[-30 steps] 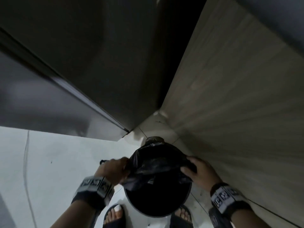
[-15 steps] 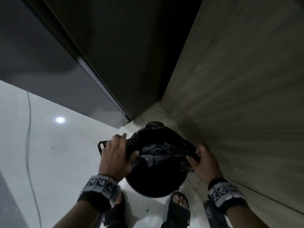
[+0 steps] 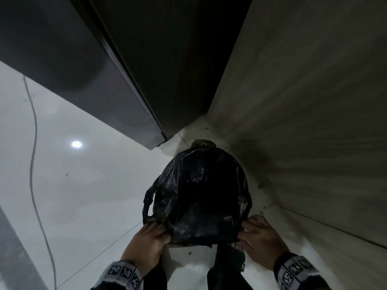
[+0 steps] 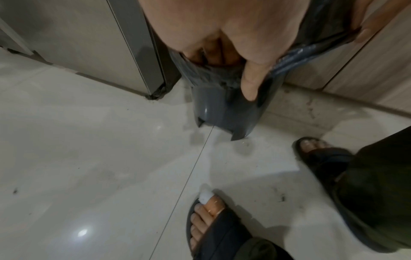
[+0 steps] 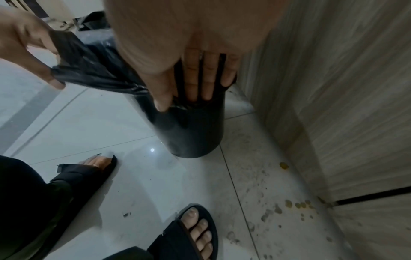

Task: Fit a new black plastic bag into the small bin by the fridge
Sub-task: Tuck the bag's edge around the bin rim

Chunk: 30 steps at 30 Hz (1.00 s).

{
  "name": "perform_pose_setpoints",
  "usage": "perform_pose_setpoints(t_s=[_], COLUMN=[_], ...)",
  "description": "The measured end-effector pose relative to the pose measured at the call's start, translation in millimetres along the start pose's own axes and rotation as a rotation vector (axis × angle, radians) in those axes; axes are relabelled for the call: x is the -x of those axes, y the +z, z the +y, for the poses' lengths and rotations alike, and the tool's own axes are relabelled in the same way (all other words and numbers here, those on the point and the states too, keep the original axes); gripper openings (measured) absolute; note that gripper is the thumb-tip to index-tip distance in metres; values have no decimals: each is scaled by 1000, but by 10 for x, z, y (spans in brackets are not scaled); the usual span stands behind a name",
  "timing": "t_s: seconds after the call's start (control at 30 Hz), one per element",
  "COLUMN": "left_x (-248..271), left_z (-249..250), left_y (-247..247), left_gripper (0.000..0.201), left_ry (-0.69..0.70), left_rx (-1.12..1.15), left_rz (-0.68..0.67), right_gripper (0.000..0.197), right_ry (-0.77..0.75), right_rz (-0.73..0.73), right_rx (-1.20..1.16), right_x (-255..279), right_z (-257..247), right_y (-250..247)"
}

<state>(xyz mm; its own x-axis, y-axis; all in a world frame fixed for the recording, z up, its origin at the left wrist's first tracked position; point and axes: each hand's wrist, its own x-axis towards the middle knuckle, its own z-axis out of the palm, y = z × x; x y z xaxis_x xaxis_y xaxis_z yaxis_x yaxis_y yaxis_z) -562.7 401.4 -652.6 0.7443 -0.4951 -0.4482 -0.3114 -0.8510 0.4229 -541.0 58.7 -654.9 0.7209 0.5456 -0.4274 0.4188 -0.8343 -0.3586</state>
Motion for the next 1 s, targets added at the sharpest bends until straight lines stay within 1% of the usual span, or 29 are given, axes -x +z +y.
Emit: perform_pose_setpoints(t_s=[0.07, 0.1, 0.13, 0.17, 0.2, 0.23, 0.27, 0.3, 0.33, 0.37, 0.4, 0.43, 0.47, 0.5, 0.53, 0.57, 0.6, 0.63, 0.67, 0.7, 0.73, 0.77, 0.8, 0.83, 0.87, 0.9, 0.93, 0.97, 1.0], left_x=[-97, -171, -250, -320, -375, -399, -414, -418, -405, -395, -403, -439, -521, -664, -812, -940, -1072, -1158, -1226, -1257, -1272, -1260, -1224, -1172, -1119, -1098, -1096, -1104, -1142], left_z=[-65, -51, -34, 2, 34, 72, 66, 56, 36, 3, -24, -16, -21, -62, -84, -155, -254, -322, -338, -320, -270, -220, -145, -30, 136, 270, 409, 554, 663], left_y=[110, 108, 98, 26, -66, -208, -344, -524, -674, -767, -832, -903, -916, -868, -819, -726, -619, -568, -575, -629, -707, -757, -800, -865, -938, -899, -806, -722, -622], left_gripper=[16, 18, 22, 27, 29, 30, 28, 26, 27, 28, 28, 26, 25, 28, 36, 48, 59, 66, 72, 78, 76, 65, 50, 37, 27, 22, 23, 29, 39], left_ry=[-88, -126, -164, -220, -301, -378, -427, -468, -497, -526, -560, -606, -635, -666, -685, -716, -747, -791, -840, -855, -836, -803, -720, -567, -388, -265, -171, -155, -166], left_rx=[-42, -70, -52, -37, -7, 17, 10, -2, 5, 43, 170, 393, 662, 924, 1122, 1274, 1375, 1441, 1459, 1396, 1233, 989, 743, 530, 401, 311, 209, 84, -21], left_rz=[-105, -157, -230, -289, -304, -309, -296, -271, -167, -7, 201, 353, 437, 370, 267, 156, 90, 70, 72, 76, 137, 281, 495, 637, 673, 577, 425, 226, 54], right_gripper=[10, 13, 19, 24, 24, 19, 14, 12, 17, 23, 29, 32, 35, 37, 40, 44, 49, 53, 54, 55, 57, 58, 57, 53, 45, 38, 34, 34, 37], right_ry=[96, 156, 211, 278, 384, 537, 678, 770, 835, 879, 890, 870, 834, 814, 808, 828, 846, 848, 815, 775, 754, 773, 808, 810, 744, 612, 478, 375, 303], right_rz=[-100, -142, -158, -144, -98, -28, 51, 169, 301, 416, 484, 491, 464, 423, 383, 345, 318, 297, 275, 254, 233, 225, 255, 324, 402, 445, 421, 315, 172], right_rx=[28, 28, -8, -84, -189, -290, -388, -494, -625, -787, -979, -1171, -1339, -1459, -1528, -1529, -1494, -1421, -1353, -1279, -1168, -1003, -816, -648, -517, -428, -353, -294, -245], right_x=[-81, -120, -167, -206, -239, -249, -255, -257, -270, -302, -366, -456, -546, -635, -719, -781, -829, -856, -860, -855, -851, -844, -837, -845, -863, -908, -982, -1063, -1172], right_z=[-38, -60, -92, -117, -127, -130, -134, -120, -102, -93, -87, -96, -113, -129, -143, -164, -169, -143, -114, -80, -42, -28, -27, -55, -117, -216, -353, -468, -568], right_y=[115, 163, 186, 175, 129, 91, 13, -58, -135, -238, -344, -448, -520, -577, -628, -671, -712, -707, -696, -686, -678, -698, -709, -745, -797, -852, -919, -914, -905])
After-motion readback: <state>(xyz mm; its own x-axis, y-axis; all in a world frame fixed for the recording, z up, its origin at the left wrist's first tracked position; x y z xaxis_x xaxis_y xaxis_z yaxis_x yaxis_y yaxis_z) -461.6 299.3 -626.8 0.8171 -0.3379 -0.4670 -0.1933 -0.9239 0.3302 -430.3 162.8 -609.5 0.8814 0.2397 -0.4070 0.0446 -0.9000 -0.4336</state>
